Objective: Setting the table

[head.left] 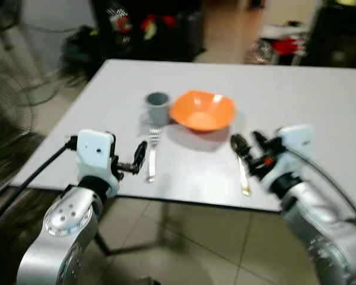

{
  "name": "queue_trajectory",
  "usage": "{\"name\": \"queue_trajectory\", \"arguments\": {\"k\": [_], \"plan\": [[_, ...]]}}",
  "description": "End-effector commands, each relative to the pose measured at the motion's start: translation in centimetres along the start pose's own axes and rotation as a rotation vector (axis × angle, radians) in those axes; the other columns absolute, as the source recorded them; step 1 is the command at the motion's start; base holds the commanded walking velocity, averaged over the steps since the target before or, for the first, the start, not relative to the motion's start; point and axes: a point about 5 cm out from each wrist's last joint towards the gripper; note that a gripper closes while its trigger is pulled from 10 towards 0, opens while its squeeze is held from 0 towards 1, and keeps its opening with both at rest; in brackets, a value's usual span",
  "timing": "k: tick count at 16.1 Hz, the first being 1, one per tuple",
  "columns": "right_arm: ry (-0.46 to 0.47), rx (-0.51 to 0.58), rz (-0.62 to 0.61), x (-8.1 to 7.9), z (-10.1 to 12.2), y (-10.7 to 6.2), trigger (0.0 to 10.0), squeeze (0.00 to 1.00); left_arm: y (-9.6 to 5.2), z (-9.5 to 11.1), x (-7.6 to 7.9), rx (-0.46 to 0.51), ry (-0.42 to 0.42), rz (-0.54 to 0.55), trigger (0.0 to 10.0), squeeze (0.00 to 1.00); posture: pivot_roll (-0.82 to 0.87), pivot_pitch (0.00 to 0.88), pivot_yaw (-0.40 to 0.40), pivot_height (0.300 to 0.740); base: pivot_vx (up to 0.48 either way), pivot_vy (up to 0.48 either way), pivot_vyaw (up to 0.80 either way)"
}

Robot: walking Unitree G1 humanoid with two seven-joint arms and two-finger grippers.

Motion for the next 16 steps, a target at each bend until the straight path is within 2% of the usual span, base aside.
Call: {"name": "queue_trajectory", "arguments": {"k": [1,7,10,16], "plan": [[-0.009,0.026,0.014,-0.3,0.2,0.1,10.0,1.0,-0.2,0.3,-0.1,0.017,0.018,0.013,10.0,0.0,-0.03,0.0,0.063,0.74,0.0,0.0,0.8],[0.031,0.085,0.045,-1.0,0.3,0.2,10.0,1.0,-0.3,-0.1,0.0,-0.003,-0.018,0.007,10.0,0.0,-0.05,0.0,0.088,0.74,0.0,0.0,0.8],[0.038,0.045,0.063,-1.3,-0.6,-0.1,10.0,1.0,0.1,-0.4,0.0,-0.019,-0.008,0.008,10.0,0.0,-0.06,0.0,0.096,0.74,0.0,0.0,0.8],[0.063,0.013,0.03,-0.6,-1.8,-0.3,10.0,1.0,-0.2,-0.4,-1.3,-0.007,0.022,0.067,10.0,0.0,-0.05,0.0,0.083,0.74,0.0,0.0,0.8]]}}
Point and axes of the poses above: a point about 5 cm out from each wrist's last joint towards the gripper, its own y axis pointing out of the wrist towards the gripper, its own z axis along the axis of the wrist's last joint, x = y × z
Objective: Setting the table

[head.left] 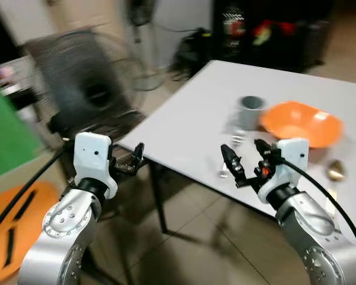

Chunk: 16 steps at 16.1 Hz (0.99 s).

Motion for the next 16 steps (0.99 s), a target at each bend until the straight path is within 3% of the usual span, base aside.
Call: {"name": "queue_trajectory", "arguments": {"k": [1,9,16], "plan": [[0.01,0.007,0.037,-0.5,0.0,0.2,10.0,1.0,-0.2,-0.1,-1.0,-0.006,0.023,0.046,10.0,0.0,-0.05,0.0,0.08,0.74,0.0,0.0,0.8],[0.123,-0.035,0.055,-0.5,-0.9,0.7,10.0,1.0,-0.4,0.1,-0.4,0.007,0.041,0.027,10.0,0.0,-0.03,0.0,0.067,0.74,0.0,0.0,0.8],[0.121,-0.043,0.04,-0.1,-1.1,1.2,10.0,1.0,0.2,0.4,0.0,0.027,0.006,-0.003,10.0,0.0,-0.03,0.0,0.071,0.74,0.0,0.0,0.8]]}}
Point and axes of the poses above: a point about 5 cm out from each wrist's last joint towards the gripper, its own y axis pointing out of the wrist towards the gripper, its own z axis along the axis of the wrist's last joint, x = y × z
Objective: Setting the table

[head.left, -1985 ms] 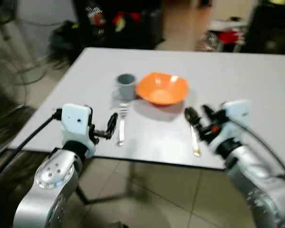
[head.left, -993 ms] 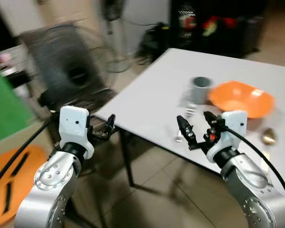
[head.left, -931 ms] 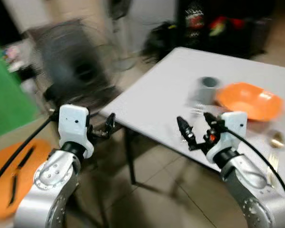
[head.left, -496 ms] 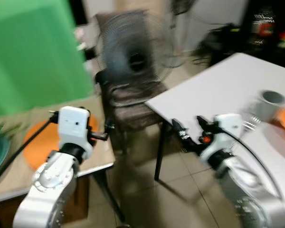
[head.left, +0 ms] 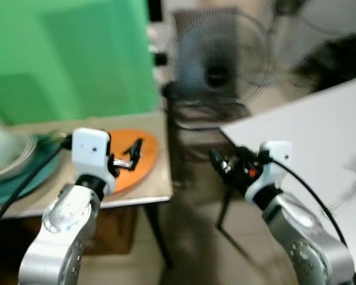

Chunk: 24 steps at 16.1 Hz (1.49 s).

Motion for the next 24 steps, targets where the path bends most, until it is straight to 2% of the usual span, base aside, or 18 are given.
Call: {"name": "queue_trajectory", "arguments": {"k": [1,2,3,4,5,9,12,17,20,22,24], "plan": [[-0.006,0.003,-0.009,0.1,0.1,0.1,10.0,1.0,-0.1,0.2,-0.1,0.007,0.007,-0.004,10.0,0.0,-0.03,0.0,0.071,0.74,0.0,0.0,0.8],[-0.022,0.004,-0.003,0.1,0.2,0.3,10.0,1.0,-0.2,0.1,-0.1,0.001,0.006,-0.005,10.0,0.0,-0.02,0.0,0.066,0.74,0.27,0.0,0.0],[-0.027,0.002,0.001,0.0,0.1,0.5,10.0,0.66,-0.2,0.0,-0.2,-0.006,0.003,-0.004,10.0,0.0,-0.02,0.0,0.064,0.74,0.322,0.0,0.0],[-0.029,-0.001,0.005,-0.1,0.0,0.6,10.0,0.09,-0.2,-0.1,-0.3,-0.01,0.006,-0.001,10.0,0.0,-0.02,0.0,0.063,0.74,0.33,0.0,0.0],[-0.029,-0.004,0.008,-0.2,0.0,0.7,10.0,0.0,-0.2,-0.1,-0.4,-0.01,0.009,0.001,10.0,0.0,-0.02,0.0,0.061,0.74,0.33,0.0,0.0],[-0.037,-0.009,0.012,-0.1,-0.1,1.0,10.0,0.0,-0.2,-0.1,-0.3,-0.012,0.012,-0.001,10.0,0.0,-0.01,0.0,0.056,0.74,0.341,0.0,0.0],[-0.101,-0.024,0.026,-0.2,-0.1,1.2,10.0,0.0,-0.3,-0.2,-0.4,-0.013,0.015,0.002,10.0,0.0,-0.01,0.0,0.048,0.74,0.356,0.0,0.53],[-0.093,-0.033,0.053,-0.2,-0.4,1.2,10.0,0.0,-0.6,-0.4,-0.2,-0.027,0.035,-0.013,10.0,0.0,0.0,0.0,0.049,0.74,0.347,0.0,0.8],[-0.047,-0.025,0.039,0.2,-0.4,1.3,10.0,0.0,-0.5,-0.5,0.1,-0.035,0.047,-0.046,10.0,0.0,0.0,0.0,0.049,0.74,0.198,0.0,0.0],[-0.032,-0.019,0.028,1.0,0.0,1.6,10.0,0.0,-0.4,-0.9,0.8,-0.053,0.105,-0.157,10.0,0.0,0.0,0.0,0.042,0.74,0.0,0.0,0.0],[-0.063,-0.013,0.051,1.6,0.5,1.8,10.0,0.0,-0.5,-1.3,0.9,-0.071,0.138,-0.236,10.0,0.0,-0.01,0.0,0.041,0.74,0.0,0.0,0.0]]}}
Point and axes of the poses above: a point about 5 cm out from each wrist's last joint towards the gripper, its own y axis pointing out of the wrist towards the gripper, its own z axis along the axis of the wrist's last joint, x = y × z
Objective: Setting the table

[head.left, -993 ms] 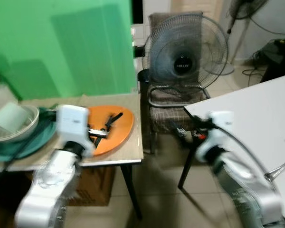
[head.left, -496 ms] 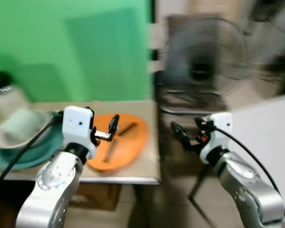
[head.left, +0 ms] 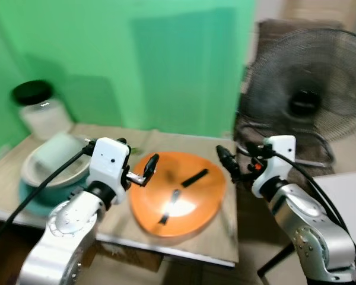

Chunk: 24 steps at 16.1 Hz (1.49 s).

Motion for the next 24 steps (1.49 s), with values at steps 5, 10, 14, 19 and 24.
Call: {"name": "queue_trajectory", "arguments": {"k": [5,10,14,19,24], "plan": [[-0.051,-0.034,0.176,1.1,0.7,0.3,10.0,0.0,-0.3,-1.6,0.2,-0.081,0.066,-0.172,10.0,0.0,-0.03,0.0,0.03,0.74,0.0,0.0,0.0],[-0.058,-0.134,0.3,1.7,-0.4,-0.3,10.0,0.0,-0.1,-4.7,0.0,-0.168,0.091,-0.252,10.0,0.0,-0.03,0.0,0.016,0.74,0.0,0.0,0.0],[-0.082,-0.235,0.268,3.7,-1.9,-1.0,10.0,0.0,-0.2,-6.4,1.2,-0.195,0.096,-0.344,10.0,0.0,-0.04,0.0,0.027,0.74,0.0,0.0,0.0],[-0.068,-0.212,0.292,4.3,-1.5,-1.1,10.0,0.0,-1.2,-7.6,0.9,-0.222,0.132,-0.338,10.0,0.0,-0.06,0.0,0.038,0.74,0.0,0.0,0.0],[-0.055,-0.217,0.369,4.1,-1.6,-0.7,10.0,0.0,-1.8,-8.4,1.1,-0.214,0.141,-0.355,10.0,0.0,-0.05,0.0,0.027,0.74,0.0,0.0,0.0]]}}
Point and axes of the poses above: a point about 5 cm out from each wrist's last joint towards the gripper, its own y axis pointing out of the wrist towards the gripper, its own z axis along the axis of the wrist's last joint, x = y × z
